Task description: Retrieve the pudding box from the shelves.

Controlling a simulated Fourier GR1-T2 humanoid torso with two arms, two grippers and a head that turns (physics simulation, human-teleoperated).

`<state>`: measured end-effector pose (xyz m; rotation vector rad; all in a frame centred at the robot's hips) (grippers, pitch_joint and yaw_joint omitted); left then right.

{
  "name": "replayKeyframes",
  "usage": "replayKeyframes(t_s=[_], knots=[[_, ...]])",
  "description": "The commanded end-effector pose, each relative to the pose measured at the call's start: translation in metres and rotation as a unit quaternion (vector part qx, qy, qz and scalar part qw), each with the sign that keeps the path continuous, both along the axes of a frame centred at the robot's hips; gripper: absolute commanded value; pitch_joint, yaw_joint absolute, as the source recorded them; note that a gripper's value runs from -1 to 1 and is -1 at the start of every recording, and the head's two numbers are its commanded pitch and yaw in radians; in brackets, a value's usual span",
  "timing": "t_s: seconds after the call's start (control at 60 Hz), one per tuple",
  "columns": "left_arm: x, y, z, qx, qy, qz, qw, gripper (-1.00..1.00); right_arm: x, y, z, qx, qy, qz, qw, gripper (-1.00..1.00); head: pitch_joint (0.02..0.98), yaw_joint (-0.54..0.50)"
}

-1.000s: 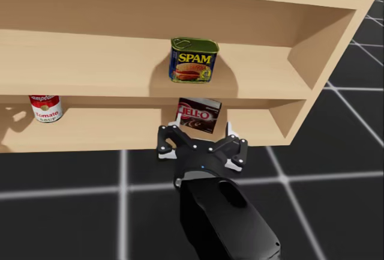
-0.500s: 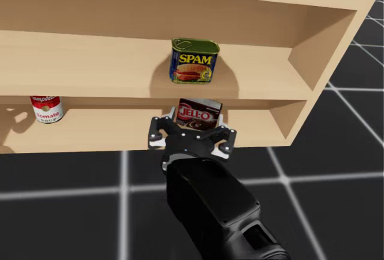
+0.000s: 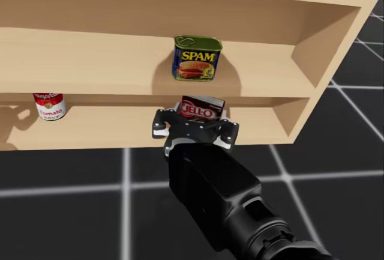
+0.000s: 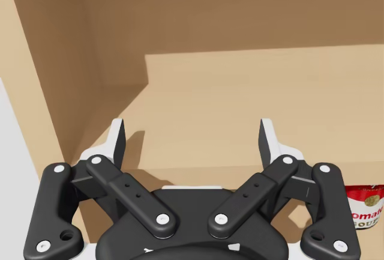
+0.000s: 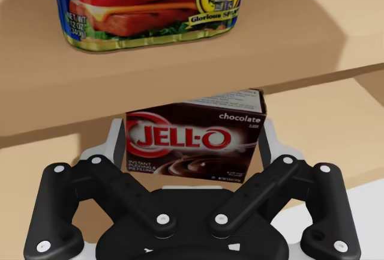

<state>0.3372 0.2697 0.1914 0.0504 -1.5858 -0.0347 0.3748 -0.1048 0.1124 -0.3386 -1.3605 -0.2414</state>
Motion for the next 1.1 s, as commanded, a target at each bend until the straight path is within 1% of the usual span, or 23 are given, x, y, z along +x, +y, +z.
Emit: replayKeyframes(t_s=[0.017,0.05,0.067,0.083,0.1,0.117,0.133,0.15,0.317,0.367,0.433,0.55,0.567,0.617,0.7,0.733,0.75,0.817,0.833,0.933,1.017,1.083,1.1], knots=[[-0.002,0.0,-0.007,-0.001,0.011,0.001,0.9999,-1.0,0.003,-0.002,0.001,0.016,0.018,0.012,0.9996,-1.0,0.752,-0.22],[-0.002,0.0,-0.007,-0.001,0.011,0.001,0.9999,-1.0,0.002,-0.003,0.001,0.024,0.015,0.021,0.9994,-1.0,0.752,-0.23],[-0.002,0.001,-0.007,-0.001,0.011,0.001,0.9999,-1.0,0.002,-0.004,0.002,0.034,0.01,0.034,0.9988,-1.0,0.752,-0.22],[-0.002,0.0,-0.007,-0.001,0.011,0.001,0.9999,-1.0,0.001,-0.004,0.002,0.04,0.014,0.037,0.9984,-1.0,0.752,-0.22],[-0.002,0.0,-0.007,-0.001,0.011,0.001,0.9999,-1.0,-0.001,-0.004,0.003,0.047,0.014,0.045,0.9978,-0.45,0.752,-0.23],[-0.002,0.0,-0.007,-0.001,0.011,0.001,0.9999,-1.0,-0.001,-0.005,0.002,0.045,0.01,0.044,0.998,0.61,0.752,-0.23],[-0.002,0.0,-0.007,-0.001,0.011,0.001,0.9999,-1.0,-0.001,-0.005,0.002,0.044,0.006,0.046,0.998,0.85,0.751,-0.22],[-0.002,0.001,-0.007,-0.001,0.011,0.001,0.9999,-1.0,-0.001,-0.005,0.002,0.046,0.008,0.046,0.9978,1.0,0.751,-0.22],[-0.002,0.001,-0.007,-0.002,0.011,0.001,0.9999,-1.0,-0.004,-0.009,0.003,0.044,0.002,0.043,0.9981,1.0,0.752,-0.23],[-0.002,0.001,-0.007,-0.002,0.01,0.001,0.9999,-1.0,-0.008,-0.011,0.006,0.047,-0.001,0.045,0.9979,1.0,0.752,-0.23],[-0.002,0.001,-0.007,-0.002,0.01,0.001,0.9999,-1.0,-0.013,-0.011,0.008,0.044,-0.006,0.046,0.9979,1.0,0.752,-0.23],[-0.002,0.001,-0.007,-0.002,0.01,0.002,0.9999,-1.0,-0.028,-0.016,0.013,0.038,-0.018,0.053,0.9977,1.0,0.751,-0.22],[-0.002,0.001,-0.007,-0.002,0.01,0.002,0.9999,-1.0,-0.034,-0.017,0.015,0.035,-0.021,0.055,0.9976,1.0,0.752,-0.22],[-0.002,0.001,-0.007,-0.002,0.01,0.002,0.9999,-1.0,-0.04,-0.019,0.016,0.029,-0.025,0.057,0.9976,1.0,0.752,-0.23],[-0.002,0.001,-0.007,-0.002,0.011,0.002,0.9999,-1.0,-0.057,-0.024,0.019,0.02,-0.032,0.066,0.9971,1.0,0.753,-0.23],[-0.002,0.0,-0.007,-0.001,0.011,0.002,0.9999,-1.0,-0.062,-0.025,0.019,0.019,-0.033,0.067,0.997,1.0,0.752,-0.23],[-0.002,0.0,-0.007,-0.001,0.011,0.002,0.9999,-1.0,-0.068,-0.027,0.02,0.017,-0.035,0.071,0.9967,1.0,0.752,-0.23],[-0.002,0.0,-0.007,-0.001,0.011,0.003,0.9999,-1.0,-0.076,-0.028,0.02,0.014,-0.038,0.076,0.9963,1.0,0.753,-0.23],[-0.002,0.0,-0.008,-0.001,0.011,0.003,0.9999,-1.0,-0.081,-0.03,0.021,0.009,-0.042,0.078,0.996,1.0,0.754,-0.23],[-0.002,0.0,-0.008,0.0,0.011,0.003,0.9999,-1.0,-0.095,-0.033,0.023,-0.01,-0.062,0.083,0.9945,1.0,0.753,-0.23],[-0.002,0.0,-0.008,-0.001,0.011,0.003,0.9999,-1.0,-0.108,-0.037,0.024,-0.018,-0.068,0.094,0.9931,1.0,0.752,-0.23],[-0.002,0.001,-0.008,-0.001,0.011,0.003,0.9999,-1.0,-0.119,-0.043,0.026,-0.033,-0.084,0.101,0.9909,1.0,0.751,-0.23],[-0.002,0.001,-0.008,-0.001,0.01,0.003,0.9999,-1.0,-0.121,-0.044,0.026,-0.034,-0.087,0.101,0.9905,1.0,0.749,-0.23]])
